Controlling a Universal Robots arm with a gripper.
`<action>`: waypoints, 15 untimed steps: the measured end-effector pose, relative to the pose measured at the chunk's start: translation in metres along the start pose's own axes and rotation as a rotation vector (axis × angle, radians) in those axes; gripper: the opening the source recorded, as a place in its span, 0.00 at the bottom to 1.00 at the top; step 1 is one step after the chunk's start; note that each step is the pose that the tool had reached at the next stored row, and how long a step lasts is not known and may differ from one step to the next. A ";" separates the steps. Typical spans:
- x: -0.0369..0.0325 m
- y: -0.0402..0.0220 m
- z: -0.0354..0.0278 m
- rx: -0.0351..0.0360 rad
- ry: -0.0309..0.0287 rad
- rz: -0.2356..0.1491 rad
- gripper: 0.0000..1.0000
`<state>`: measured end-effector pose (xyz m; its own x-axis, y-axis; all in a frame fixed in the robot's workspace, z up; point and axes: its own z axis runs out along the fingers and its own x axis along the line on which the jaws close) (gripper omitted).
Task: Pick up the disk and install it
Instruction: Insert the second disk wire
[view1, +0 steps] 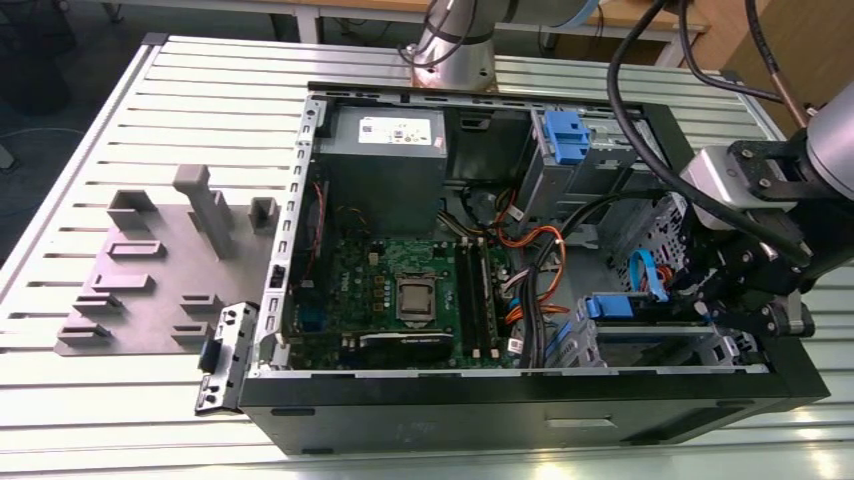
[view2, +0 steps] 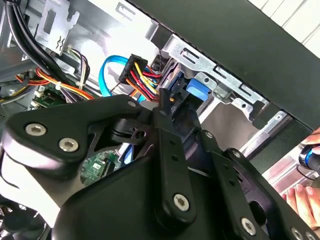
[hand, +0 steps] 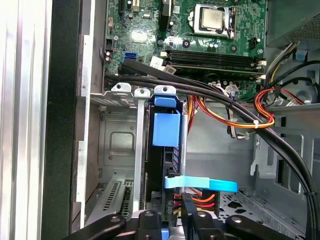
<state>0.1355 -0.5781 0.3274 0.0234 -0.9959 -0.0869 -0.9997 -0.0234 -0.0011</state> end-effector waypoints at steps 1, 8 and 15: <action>0.0000 0.0000 -0.0001 0.0000 0.0002 0.000 0.30; -0.0014 0.0000 -0.0162 0.0000 0.0002 0.000 0.30; -0.0020 0.0000 -0.0224 0.0000 0.0001 0.000 0.30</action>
<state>0.1355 -0.5781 0.3498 0.0234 -0.9960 -0.0868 -0.9997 -0.0234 -0.0011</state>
